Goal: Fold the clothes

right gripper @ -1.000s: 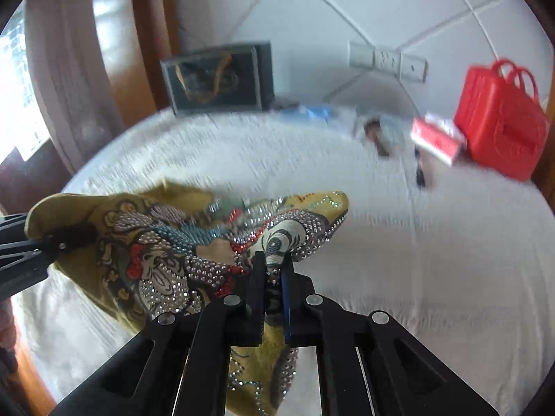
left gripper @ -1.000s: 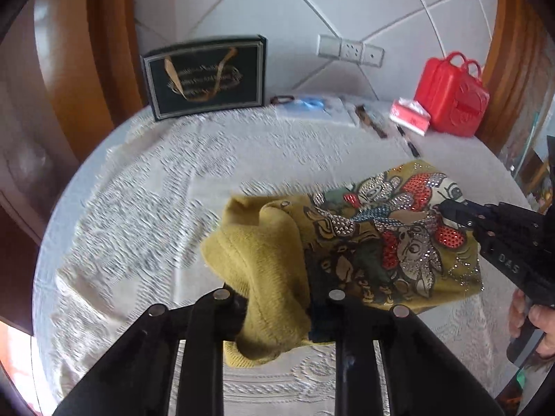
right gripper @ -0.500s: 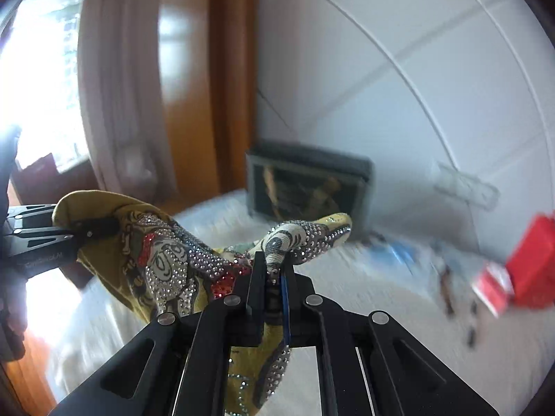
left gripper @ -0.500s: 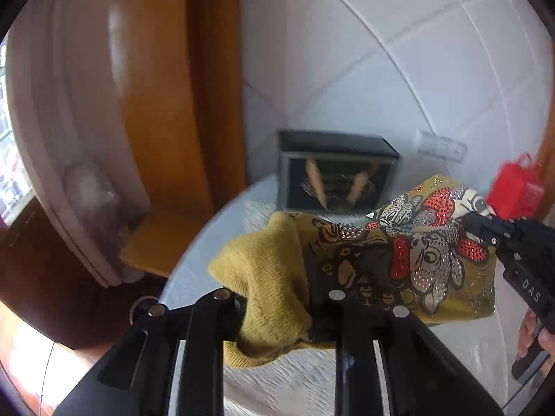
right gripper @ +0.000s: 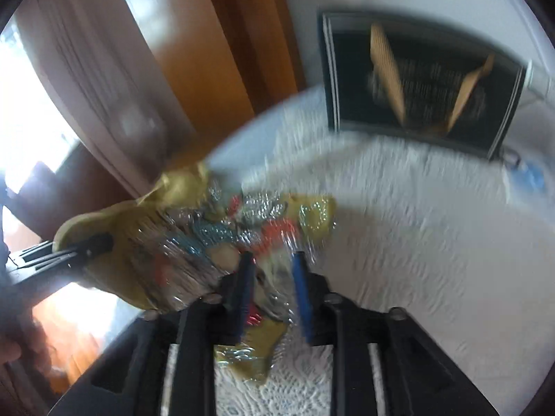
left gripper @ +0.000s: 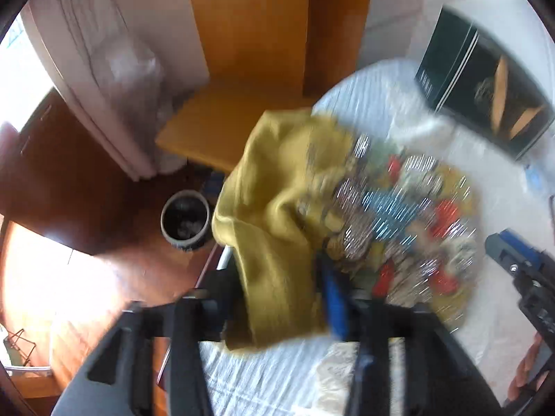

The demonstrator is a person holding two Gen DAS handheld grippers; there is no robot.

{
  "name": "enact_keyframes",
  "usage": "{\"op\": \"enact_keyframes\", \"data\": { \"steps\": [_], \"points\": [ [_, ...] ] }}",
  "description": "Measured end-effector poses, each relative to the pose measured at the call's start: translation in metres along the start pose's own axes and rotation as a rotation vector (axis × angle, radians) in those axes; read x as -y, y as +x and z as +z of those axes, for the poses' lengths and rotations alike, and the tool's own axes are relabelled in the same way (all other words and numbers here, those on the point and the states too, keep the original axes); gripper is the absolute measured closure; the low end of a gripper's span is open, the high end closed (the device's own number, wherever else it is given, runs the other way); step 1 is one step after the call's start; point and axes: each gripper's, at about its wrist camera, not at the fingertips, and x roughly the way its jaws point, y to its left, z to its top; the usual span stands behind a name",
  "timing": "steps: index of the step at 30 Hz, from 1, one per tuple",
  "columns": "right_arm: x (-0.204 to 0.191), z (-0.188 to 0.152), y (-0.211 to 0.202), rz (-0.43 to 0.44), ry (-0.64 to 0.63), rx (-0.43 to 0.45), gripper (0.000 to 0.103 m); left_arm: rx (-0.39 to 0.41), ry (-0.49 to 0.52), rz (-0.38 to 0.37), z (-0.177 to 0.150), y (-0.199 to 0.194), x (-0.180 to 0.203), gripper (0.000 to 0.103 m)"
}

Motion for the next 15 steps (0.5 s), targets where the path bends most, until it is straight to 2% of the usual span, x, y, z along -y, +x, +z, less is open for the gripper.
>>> {"op": "enact_keyframes", "data": {
  "steps": [1, 2, 3, 7, 11, 15],
  "points": [
    [-0.004, -0.004, 0.006, -0.009, -0.010, -0.014, 0.050, 0.000, 0.007, 0.007, -0.004, 0.004, -0.001, 0.027],
    [-0.008, -0.007, 0.010, -0.013, -0.029, -0.038, 0.027, 0.007, 0.015, 0.007, -0.006, 0.005, 0.000, 0.017],
    [-0.009, -0.011, 0.012, -0.016, -0.047, -0.057, 0.019, 0.014, 0.019, 0.002, -0.008, 0.004, 0.001, 0.014],
    [-0.017, -0.017, 0.005, -0.037, -0.108, -0.077, 0.019, 0.043, 0.019, -0.046, -0.007, -0.008, 0.005, 0.010],
    [-0.014, -0.025, -0.005, -0.059, -0.095, -0.091, 0.019, 0.098, 0.059, -0.032, -0.016, -0.029, 0.017, 0.010],
    [-0.012, -0.031, -0.009, -0.072, -0.095, -0.087, 0.018, 0.120, 0.073, -0.092, -0.026, -0.035, 0.024, 0.010]
  ]
}}
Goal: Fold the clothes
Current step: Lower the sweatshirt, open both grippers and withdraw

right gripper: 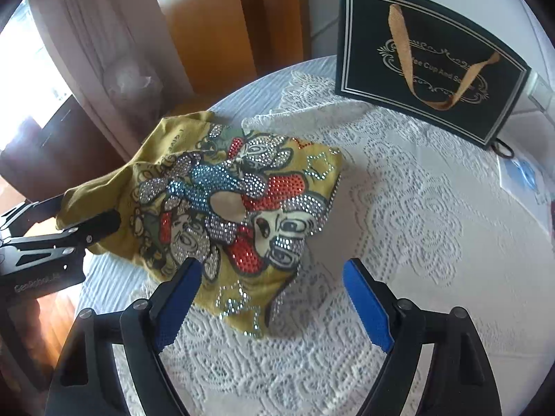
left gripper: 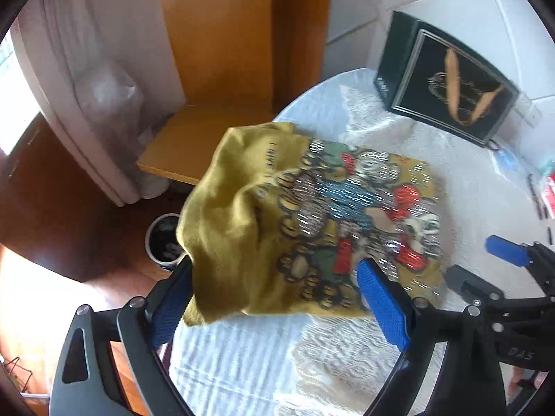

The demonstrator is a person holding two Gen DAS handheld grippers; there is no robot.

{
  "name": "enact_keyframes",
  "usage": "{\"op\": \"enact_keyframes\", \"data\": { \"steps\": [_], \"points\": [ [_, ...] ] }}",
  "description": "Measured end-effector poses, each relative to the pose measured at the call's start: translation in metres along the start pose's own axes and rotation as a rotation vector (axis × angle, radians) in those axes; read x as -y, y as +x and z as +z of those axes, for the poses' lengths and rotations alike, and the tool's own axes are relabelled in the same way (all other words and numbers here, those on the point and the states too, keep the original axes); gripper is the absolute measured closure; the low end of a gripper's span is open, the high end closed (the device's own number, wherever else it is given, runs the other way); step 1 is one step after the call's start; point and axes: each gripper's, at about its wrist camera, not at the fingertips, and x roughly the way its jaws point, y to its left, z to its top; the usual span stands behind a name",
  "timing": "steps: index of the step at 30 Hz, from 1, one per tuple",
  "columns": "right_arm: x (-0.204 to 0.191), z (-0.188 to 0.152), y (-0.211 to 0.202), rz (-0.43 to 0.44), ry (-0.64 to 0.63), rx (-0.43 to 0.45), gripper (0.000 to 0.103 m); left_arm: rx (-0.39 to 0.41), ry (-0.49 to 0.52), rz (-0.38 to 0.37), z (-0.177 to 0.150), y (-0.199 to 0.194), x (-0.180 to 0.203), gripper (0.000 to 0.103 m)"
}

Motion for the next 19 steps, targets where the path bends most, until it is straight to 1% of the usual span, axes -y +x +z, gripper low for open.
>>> {"op": "enact_keyframes", "data": {
  "steps": [4, 7, 8, 13, 19],
  "points": [
    [-0.003, -0.010, -0.006, 0.005, 0.017, -0.002, 0.018, 0.033, 0.008, 0.020, -0.009, -0.008, 0.005, 0.010],
    [-0.009, -0.020, -0.010, 0.000, 0.006, 0.000, 0.018, 0.048, -0.001, -0.011, -0.017, -0.013, 0.005, 0.010],
    [-0.010, -0.023, -0.011, -0.003, 0.007, 0.000, 0.018, 0.048, 0.005, -0.009, -0.019, -0.015, 0.007, 0.010],
    [-0.013, -0.033, -0.015, -0.010, 0.015, -0.011, 0.018, 0.087, 0.055, 0.032, -0.031, -0.029, 0.015, 0.010],
    [-0.013, -0.039, -0.021, -0.013, 0.027, -0.011, 0.018, 0.084, 0.093, 0.076, -0.036, -0.034, 0.020, 0.010]
  ]
}}
